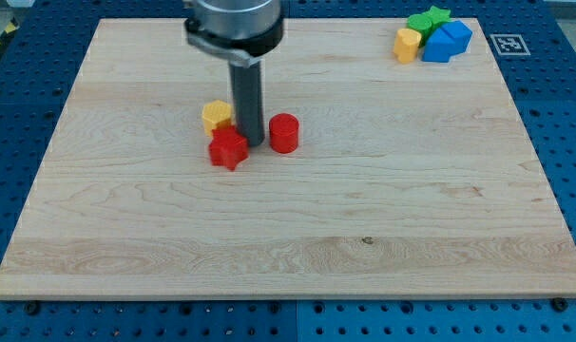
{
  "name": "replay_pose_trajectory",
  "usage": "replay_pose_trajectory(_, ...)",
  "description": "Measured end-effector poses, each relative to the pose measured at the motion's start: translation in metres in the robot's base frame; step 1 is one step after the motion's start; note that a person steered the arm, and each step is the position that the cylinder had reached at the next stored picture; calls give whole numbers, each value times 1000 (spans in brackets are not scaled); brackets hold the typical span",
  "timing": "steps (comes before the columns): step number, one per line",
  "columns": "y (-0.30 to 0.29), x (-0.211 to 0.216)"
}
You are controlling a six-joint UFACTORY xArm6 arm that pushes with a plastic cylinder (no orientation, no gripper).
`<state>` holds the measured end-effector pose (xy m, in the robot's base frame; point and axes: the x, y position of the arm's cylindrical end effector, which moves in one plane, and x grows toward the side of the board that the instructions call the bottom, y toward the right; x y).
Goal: Move the yellow hexagon up and right
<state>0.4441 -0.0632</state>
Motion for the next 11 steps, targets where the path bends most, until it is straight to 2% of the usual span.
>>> replay_pose_trajectory(1,-33,6)
replay_pose_trajectory(3,-49,10)
replay_pose_trajectory(6,-27,-33)
replay_pose_trajectory(10,-10,-130)
replay_pose_trajectory(11,0,-132)
